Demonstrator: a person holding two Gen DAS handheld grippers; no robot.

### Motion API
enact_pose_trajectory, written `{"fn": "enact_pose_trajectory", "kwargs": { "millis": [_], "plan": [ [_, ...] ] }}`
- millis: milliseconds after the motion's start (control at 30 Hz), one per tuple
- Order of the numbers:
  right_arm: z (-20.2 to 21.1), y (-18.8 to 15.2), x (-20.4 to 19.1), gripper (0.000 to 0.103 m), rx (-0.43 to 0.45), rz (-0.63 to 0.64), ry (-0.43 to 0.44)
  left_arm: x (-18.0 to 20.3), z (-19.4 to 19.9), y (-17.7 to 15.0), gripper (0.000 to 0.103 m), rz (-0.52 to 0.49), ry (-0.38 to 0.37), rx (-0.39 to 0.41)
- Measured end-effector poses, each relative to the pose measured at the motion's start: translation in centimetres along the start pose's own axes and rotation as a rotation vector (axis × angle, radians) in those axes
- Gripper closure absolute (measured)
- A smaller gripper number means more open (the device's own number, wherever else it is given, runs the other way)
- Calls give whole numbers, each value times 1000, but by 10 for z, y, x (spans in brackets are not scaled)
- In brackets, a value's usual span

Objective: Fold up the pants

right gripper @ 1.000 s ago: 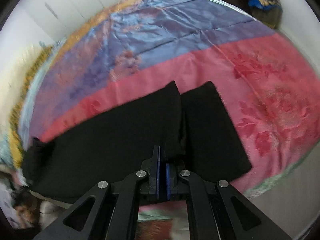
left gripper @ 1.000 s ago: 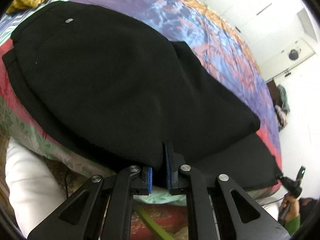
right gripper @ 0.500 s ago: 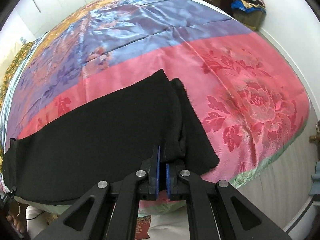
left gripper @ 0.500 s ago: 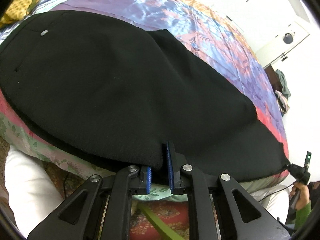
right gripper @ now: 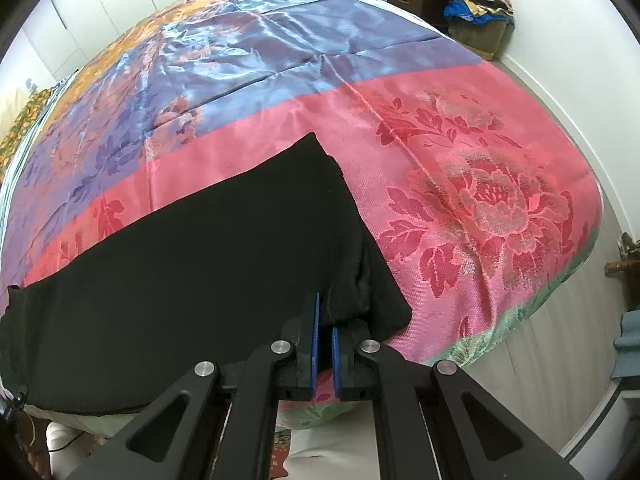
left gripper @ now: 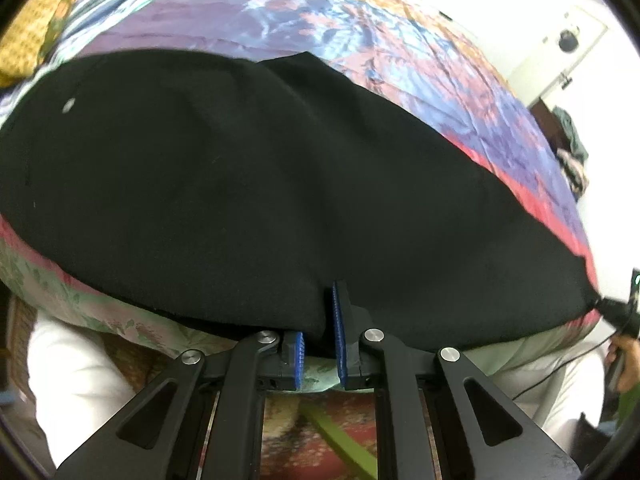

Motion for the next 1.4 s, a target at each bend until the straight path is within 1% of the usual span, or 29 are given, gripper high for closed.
{"fn": "enact_pose_trajectory", "kwargs": {
  "millis": [67, 167, 200, 233, 267, 300, 333, 400, 433, 467, 500, 533, 567, 600, 633, 667, 700, 767, 800, 833, 900, 967, 1000, 1033, 1067, 1133, 1167, 1300, 1400],
  "plan": [
    [-2, 0, 4, 98, -9, -19, 3, 6, -2, -3, 94, -35, 25, -9],
    [-5, 0, 4, 98, -23, -23, 3, 8, -7, -3, 94, -45, 45, -28],
    [-5, 0, 3, 98, -24, -18, -3, 7, -10, -2, 91, -40, 50, -39],
    [-5, -1, 2, 98, -24, -13, -10, 8, -11, -1, 87, -36, 60, -43],
    [-5, -1, 1, 97, -24, -8, -22, 9, -10, 0, 86, -33, 66, -45],
    [-4, -1, -1, 90, -22, 0, -26, 8, -8, -1, 73, -37, 78, -50],
    [-3, -1, -3, 85, -18, 8, -29, 9, -5, 0, 52, -44, 102, -61],
    [4, -1, -6, 46, 15, 25, -11, 7, 7, -3, 32, -44, 129, -64],
    [12, -2, -8, 39, 50, 33, -17, 5, 18, -6, 32, -42, 129, -60],
    [22, -3, -8, 23, 96, 29, -71, 3, 26, -9, 32, -44, 127, -58],
    [33, -5, -6, 19, 153, 15, -115, 2, 36, -11, 32, -48, 132, -46],
    [45, -8, -5, 19, 208, 2, -144, 0, 47, -11, 32, -55, 146, -21],
    [60, -12, -6, 19, 281, -7, -180, -2, 56, -8, 32, -65, 157, 9],
    [70, -15, -9, 19, 324, -8, -191, -1, 65, -2, 32, -80, 166, 42],
    [81, -20, -15, 18, 376, -10, -180, 1, 67, 6, 31, -90, 170, 64],
    [88, -22, -21, 18, 404, -13, -156, 3, 68, 16, 30, -99, 170, 87],
    [95, -26, -30, 17, 433, -20, -113, 6, 67, 28, 28, -110, 170, 117],
    [100, -30, -52, 16, 457, -6, -33, 10, 58, 50, 28, -133, 181, 173],
    [100, -31, -67, 15, 458, 27, 8, 10, 51, 58, 27, -144, 190, 192],
    [97, -31, -81, 14, 456, 59, 31, 6, 42, 67, 27, -150, 207, 204],
    [84, -32, -111, 14, 432, 133, 87, -6, 16, 79, 27, -146, 246, 188],
    [64, -33, -131, 14, 400, 169, 154, -24, -15, 85, 28, -107, 292, 121],
    [50, -35, -136, 14, 373, 170, 170, -37, -29, 85, 28, -77, 303, 80],
    [36, -37, -137, 14, 343, 167, 172, -44, -35, 81, 28, -63, 305, 65],
    [19, -40, -137, 14, 297, 155, 168, -50, -40, 78, 28, -54, 296, 60],
    [-7, -46, -128, 14, 199, 99, 151, -53, -40, 74, 25, -61, 284, 83],
    [-18, -46, -124, 13, 158, 63, 168, -53, -40, 73, 25, -65, 286, 85],
    [-24, -44, -112, 12, 179, 21, 202, -51, -43, 72, 17, -67, 291, 89],
    [-26, -45, -117, 11, 185, 42, 179, -51, -44, 70, 15, -63, 296, 96]
  ]
}}
Point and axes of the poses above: each gripper's, at about its wrist camera, not at the fingertips, and z roughly against the way its jaws point, x to its right, y to its top, the point moved 2 cm from there along -z, roughly the way its jaws point
